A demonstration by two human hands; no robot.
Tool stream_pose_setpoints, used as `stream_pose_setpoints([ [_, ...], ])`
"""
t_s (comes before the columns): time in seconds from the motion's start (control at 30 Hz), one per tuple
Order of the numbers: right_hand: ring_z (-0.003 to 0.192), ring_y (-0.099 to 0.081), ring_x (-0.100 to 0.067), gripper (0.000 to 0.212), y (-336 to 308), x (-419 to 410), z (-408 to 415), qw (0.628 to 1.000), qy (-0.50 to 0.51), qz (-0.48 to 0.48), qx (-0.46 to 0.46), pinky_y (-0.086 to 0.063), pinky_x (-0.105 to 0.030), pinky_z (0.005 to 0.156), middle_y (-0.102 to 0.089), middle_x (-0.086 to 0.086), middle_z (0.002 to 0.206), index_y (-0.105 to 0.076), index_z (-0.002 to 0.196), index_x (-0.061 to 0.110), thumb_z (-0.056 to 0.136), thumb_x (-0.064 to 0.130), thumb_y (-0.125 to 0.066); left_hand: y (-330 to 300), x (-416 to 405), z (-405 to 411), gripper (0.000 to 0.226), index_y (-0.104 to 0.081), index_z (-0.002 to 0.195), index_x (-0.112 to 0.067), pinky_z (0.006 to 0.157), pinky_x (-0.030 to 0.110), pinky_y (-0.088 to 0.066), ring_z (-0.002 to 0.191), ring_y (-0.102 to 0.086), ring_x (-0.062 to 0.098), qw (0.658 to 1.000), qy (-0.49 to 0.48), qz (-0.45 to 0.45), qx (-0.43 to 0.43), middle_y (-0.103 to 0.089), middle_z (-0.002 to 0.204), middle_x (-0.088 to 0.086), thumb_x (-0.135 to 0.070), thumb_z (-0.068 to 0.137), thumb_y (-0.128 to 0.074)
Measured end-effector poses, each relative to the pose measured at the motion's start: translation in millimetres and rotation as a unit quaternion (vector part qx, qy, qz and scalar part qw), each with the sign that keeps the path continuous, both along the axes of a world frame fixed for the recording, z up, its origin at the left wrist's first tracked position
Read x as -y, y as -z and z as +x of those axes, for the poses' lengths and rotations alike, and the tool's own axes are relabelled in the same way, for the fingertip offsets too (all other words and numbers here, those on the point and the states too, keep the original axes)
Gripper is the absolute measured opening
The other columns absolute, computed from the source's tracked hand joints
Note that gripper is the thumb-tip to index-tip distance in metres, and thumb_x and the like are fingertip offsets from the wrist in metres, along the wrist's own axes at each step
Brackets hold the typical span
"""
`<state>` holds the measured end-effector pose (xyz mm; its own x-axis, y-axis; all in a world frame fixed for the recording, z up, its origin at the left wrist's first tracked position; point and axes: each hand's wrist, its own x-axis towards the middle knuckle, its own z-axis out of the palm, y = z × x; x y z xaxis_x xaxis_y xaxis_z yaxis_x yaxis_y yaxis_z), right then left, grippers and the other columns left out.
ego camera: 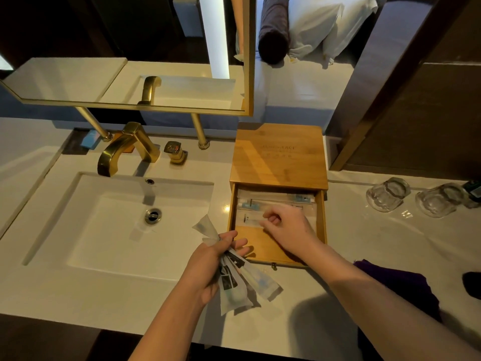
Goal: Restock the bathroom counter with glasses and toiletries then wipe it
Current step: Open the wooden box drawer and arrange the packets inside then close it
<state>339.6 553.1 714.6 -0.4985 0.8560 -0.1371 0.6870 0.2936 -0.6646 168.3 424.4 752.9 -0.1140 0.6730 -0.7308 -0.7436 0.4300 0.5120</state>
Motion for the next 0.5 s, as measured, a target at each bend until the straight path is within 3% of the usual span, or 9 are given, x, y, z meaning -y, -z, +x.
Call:
stream_pose_setpoints([
  [0.1, 0.081, -0.067, 0.002, 0.025, -21.4, 43.3, -5.4, 0.987, -0.035, -0.134, -0.084, -0.059, -0.021, 0.066, -0.07, 0.017, 0.088, -0.071, 0.099, 0.042, 0.078, 0.056, -0.071, 2.1, -3.0, -1.0, 0.032, -0.062, 0.131, -0.001, 0.078, 0.043, -0.066, 0.106, -0.074, 0.035, 1.0, -0.015, 0.01, 0.01, -0.073, 0.121, 0.025, -0.009, 0.1, -0.055],
  [0.17, 0.08, -0.066, 0.001, 0.031, -26.4, 65.3, -7.5, 0.986, -0.073, -0.129, -0.075, -0.059, -0.022, 0.069, -0.071, 0.021, 0.088, -0.071, 0.102, 0.042, 0.076, 0.059, -0.071, 3.5, -5.8, -1.2, 0.031, -0.063, 0.13, -0.002, 0.083, 0.045, -0.064, 0.101, -0.076, 0.033, 1.0, -0.024, 0.012, 0.005, -0.074, 0.12, 0.024, -0.011, 0.1, -0.057],
  [0.27, 0.081, -0.064, -0.004, 0.022, -25.8, 78.7, -7.9, 0.991, -0.044, -0.105, -0.071, -0.059, -0.028, 0.075, -0.068, 0.017, 0.089, -0.074, 0.105, 0.035, 0.085, 0.043, -0.074, 3.0, -6.0, 1.1, 0.035, -0.061, 0.131, -0.004, 0.083, 0.045, -0.063, 0.092, -0.077, 0.029, 1.0, -0.012, 0.02, 0.004, -0.077, 0.111, 0.021, -0.008, 0.096, -0.063],
  [0.37, 0.078, -0.064, -0.009, 0.016, -26.5, 77.5, -5.2, 0.987, -0.001, -0.141, -0.083, -0.059, -0.031, 0.075, -0.069, 0.01, 0.087, -0.075, 0.105, 0.031, 0.09, 0.029, -0.072, -0.6, -3.4, 6.1, 0.047, -0.058, 0.129, -0.004, 0.073, 0.04, -0.065, 0.09, -0.078, 0.029, 0.998, 0.031, 0.045, 0.006, -0.077, 0.107, 0.021, -0.001, 0.084, -0.071],
  [0.5, 0.073, -0.062, -0.012, 0.008, -32.5, 64.3, 1.6, 0.975, 0.029, -0.191, -0.105, -0.054, -0.033, 0.07, -0.07, 0.006, 0.085, -0.073, 0.093, 0.027, 0.094, 0.024, -0.065, -3.0, 0.1, 11.4, 0.012, -0.059, 0.104, -0.002, 0.075, 0.047, -0.066, 0.092, -0.077, 0.034, 0.995, 0.08, 0.063, -0.018, -0.075, 0.104, 0.026, 0.007, 0.097, -0.054],
])
